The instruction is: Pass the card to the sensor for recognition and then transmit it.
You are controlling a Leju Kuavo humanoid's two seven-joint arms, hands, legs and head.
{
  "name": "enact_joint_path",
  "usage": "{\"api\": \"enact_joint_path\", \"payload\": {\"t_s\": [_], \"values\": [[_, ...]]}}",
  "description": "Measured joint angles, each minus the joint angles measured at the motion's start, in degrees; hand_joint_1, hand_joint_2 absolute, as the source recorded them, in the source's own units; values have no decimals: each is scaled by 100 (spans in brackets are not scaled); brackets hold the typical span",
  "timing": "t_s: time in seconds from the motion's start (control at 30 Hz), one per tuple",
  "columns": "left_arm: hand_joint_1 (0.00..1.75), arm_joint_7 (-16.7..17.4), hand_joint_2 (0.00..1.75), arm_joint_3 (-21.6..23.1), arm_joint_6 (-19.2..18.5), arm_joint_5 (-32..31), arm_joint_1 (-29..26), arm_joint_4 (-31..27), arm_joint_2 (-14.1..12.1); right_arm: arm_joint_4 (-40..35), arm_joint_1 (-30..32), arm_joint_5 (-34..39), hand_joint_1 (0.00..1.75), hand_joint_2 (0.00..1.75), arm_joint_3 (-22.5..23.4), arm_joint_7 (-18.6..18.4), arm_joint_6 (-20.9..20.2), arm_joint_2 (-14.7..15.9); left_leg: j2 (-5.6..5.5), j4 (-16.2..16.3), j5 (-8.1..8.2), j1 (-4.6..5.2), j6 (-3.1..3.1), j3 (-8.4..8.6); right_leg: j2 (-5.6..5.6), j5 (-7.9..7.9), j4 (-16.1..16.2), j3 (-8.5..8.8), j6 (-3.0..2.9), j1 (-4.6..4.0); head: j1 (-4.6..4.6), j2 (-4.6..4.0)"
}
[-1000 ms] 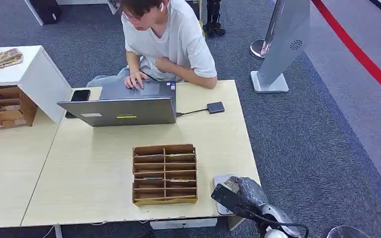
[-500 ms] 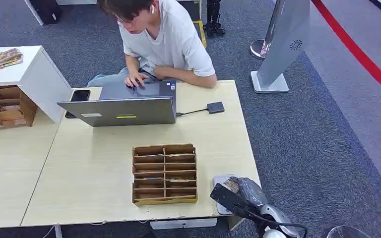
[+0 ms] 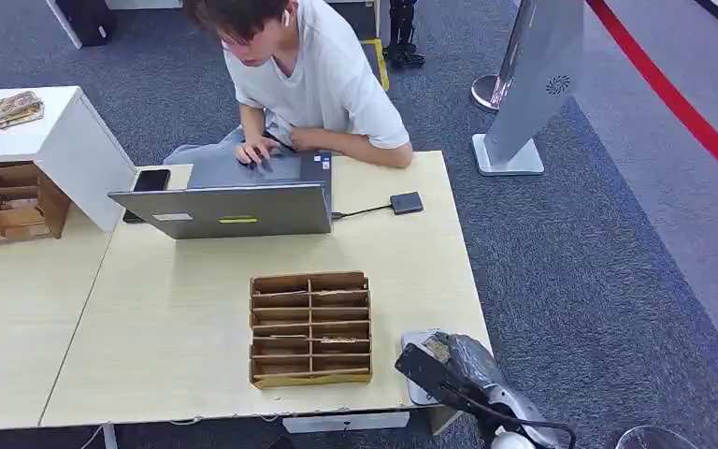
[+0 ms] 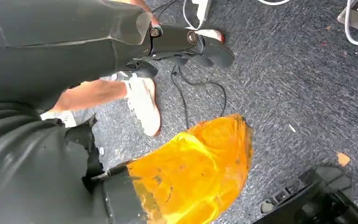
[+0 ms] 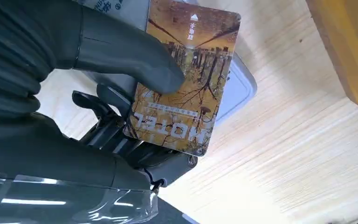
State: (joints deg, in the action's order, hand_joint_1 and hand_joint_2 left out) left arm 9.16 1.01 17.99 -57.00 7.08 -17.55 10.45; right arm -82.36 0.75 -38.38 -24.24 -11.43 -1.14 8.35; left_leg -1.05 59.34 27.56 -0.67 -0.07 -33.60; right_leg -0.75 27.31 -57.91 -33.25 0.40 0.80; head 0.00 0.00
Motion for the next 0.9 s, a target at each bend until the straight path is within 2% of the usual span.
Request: {"api": "enact_joint_path", "payload": {"t_s": [0.9], "values": [[0,24,0,72,-13,0,2,0,0,181,-42,-122,175,175,85,-28,33,-140,5,0,0,0,0,12,-3,-2,0,11,0,0,0,0]]}}
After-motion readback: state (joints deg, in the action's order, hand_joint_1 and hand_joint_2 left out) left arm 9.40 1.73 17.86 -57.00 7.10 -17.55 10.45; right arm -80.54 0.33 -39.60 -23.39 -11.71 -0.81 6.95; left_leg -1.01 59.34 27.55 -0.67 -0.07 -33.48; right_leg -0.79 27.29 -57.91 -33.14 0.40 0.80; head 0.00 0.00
